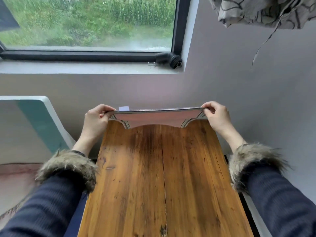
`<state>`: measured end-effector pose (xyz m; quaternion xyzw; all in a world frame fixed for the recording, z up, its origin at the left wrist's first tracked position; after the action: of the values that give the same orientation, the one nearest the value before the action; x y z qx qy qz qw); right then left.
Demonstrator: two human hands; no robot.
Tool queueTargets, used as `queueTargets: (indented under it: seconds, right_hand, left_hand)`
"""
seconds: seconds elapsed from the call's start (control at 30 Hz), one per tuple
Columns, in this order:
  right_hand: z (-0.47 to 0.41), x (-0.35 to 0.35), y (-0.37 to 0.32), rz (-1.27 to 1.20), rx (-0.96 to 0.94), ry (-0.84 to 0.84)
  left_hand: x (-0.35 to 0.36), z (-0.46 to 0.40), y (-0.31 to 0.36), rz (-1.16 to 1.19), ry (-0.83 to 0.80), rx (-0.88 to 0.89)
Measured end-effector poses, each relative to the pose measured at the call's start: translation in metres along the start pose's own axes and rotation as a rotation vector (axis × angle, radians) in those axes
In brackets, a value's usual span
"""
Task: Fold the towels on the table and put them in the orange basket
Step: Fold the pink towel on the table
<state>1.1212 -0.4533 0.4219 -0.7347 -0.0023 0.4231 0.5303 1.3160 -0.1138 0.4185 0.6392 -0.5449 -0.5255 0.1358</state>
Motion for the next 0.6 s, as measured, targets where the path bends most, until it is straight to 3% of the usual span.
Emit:
queueTargets:
  seconds: [0.1,0.27,0.47,0.6]
  right_hand:
    - [0.038,0.025,0.058,0.103,0.094,-0.136]
    - [0.123,0.072,0.172,0.293,0.356,-0.417]
    - [0.193,0.092,0.245,0.400,0.554,-0.652]
    - [0.198,0.092,0.250,0.355,0.596,-0.689]
  left_hand:
    - [0.021,0.052,-0.026,-0.066,-0.119,-0.050]
    - [0.069,0.166,-0.085,-0.140,-0.454,-0.218]
    - [0.104,0.272,-0.134,-0.126,-0.849,-0.461]
    - [0.105,0.280,-0.142,-0.097,-0.875,-0.511]
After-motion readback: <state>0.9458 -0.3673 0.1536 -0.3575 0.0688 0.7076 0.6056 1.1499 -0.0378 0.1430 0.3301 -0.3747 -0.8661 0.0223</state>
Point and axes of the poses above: each hand's wrist, its own z-axis away from the middle knuckle, its own x-axis out of the palm, y = z × x, the point moved 9 cm from there along -z, towards the middle knuckle, and after that the axes turned 11 degrees about x, right-handed, at the moved point
